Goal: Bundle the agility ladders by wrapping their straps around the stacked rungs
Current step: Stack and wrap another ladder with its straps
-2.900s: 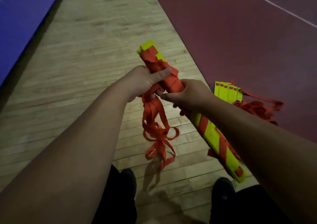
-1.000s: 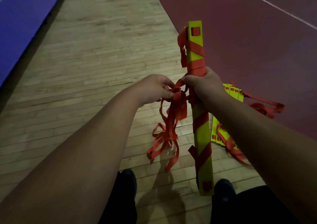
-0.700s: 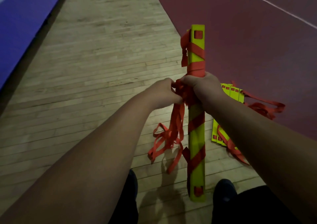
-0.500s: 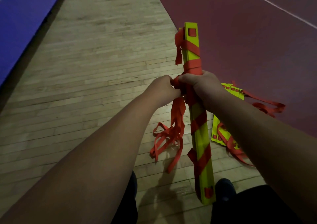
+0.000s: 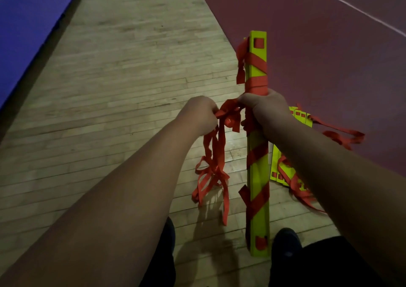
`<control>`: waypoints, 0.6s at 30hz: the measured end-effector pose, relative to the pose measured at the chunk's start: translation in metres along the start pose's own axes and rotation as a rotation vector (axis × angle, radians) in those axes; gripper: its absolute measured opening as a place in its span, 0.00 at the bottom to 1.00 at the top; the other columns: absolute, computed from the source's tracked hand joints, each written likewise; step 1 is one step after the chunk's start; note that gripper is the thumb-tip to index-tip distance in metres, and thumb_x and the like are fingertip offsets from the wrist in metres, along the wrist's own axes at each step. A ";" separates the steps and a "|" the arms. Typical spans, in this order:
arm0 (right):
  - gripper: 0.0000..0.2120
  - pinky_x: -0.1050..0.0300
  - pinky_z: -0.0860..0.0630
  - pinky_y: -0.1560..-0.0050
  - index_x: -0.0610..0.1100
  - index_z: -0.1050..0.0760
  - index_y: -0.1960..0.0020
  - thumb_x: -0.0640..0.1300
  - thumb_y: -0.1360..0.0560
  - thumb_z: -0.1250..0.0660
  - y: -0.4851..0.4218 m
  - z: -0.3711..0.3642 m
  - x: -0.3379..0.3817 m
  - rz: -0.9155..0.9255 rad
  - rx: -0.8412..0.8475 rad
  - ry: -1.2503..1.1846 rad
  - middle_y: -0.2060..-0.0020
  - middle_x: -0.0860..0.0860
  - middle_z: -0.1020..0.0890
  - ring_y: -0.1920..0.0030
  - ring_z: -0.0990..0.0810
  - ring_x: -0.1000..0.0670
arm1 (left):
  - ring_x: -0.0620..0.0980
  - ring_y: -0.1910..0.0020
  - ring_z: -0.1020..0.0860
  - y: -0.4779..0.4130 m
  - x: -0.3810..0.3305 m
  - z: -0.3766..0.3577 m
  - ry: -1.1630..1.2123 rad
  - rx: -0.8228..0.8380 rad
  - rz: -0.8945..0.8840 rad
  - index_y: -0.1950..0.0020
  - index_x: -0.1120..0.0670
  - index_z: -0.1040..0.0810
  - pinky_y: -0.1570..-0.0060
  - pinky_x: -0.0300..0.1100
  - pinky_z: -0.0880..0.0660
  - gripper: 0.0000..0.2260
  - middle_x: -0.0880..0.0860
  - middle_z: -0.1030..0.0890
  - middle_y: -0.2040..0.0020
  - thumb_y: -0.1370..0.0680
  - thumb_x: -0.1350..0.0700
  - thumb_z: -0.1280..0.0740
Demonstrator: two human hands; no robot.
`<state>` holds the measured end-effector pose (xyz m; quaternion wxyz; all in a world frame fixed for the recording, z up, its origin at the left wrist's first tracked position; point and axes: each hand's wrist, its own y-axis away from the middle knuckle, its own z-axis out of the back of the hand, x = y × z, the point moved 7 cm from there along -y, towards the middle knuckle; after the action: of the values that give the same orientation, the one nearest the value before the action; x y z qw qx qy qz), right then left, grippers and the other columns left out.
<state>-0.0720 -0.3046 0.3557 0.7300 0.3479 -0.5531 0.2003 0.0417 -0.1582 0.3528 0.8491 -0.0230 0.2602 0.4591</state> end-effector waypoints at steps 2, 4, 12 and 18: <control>0.15 0.46 0.17 0.73 0.39 0.21 0.45 0.41 0.28 0.22 -0.005 0.009 -0.004 0.016 -0.081 0.027 0.61 0.42 0.17 0.70 0.16 0.43 | 0.50 0.53 0.16 -0.002 0.011 0.001 -0.037 0.019 0.057 0.45 0.49 0.10 0.56 0.45 0.17 0.14 0.50 0.14 0.53 0.21 0.63 0.32; 0.14 0.37 0.15 0.71 0.39 0.21 0.46 0.40 0.29 0.23 -0.009 0.018 -0.008 0.015 -0.153 0.023 0.61 0.40 0.16 0.69 0.16 0.40 | 0.53 0.51 0.16 -0.005 0.024 0.004 -0.107 0.033 0.126 0.46 0.51 0.10 0.49 0.50 0.15 0.12 0.52 0.13 0.51 0.21 0.61 0.33; 0.15 0.54 0.19 0.72 0.49 0.26 0.48 0.44 0.30 0.24 -0.010 0.030 -0.017 0.068 -0.290 0.130 0.58 0.45 0.16 0.65 0.14 0.43 | 0.55 0.61 0.24 -0.006 0.063 0.010 -0.383 0.049 0.391 0.48 0.56 0.21 0.60 0.50 0.26 0.05 0.55 0.22 0.55 0.21 0.55 0.31; 0.15 0.50 0.16 0.71 0.47 0.25 0.46 0.44 0.30 0.25 -0.013 0.035 -0.020 0.020 -0.316 0.118 0.55 0.44 0.14 0.68 0.13 0.42 | 0.57 0.53 0.20 0.004 0.067 -0.006 -0.498 0.317 0.392 0.31 0.60 0.20 0.51 0.51 0.23 0.15 0.58 0.20 0.47 0.17 0.56 0.32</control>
<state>-0.0929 -0.3370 0.3387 0.8049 0.2110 -0.5371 0.1382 0.0652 -0.1062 0.3178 0.7753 0.2720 0.1129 0.5587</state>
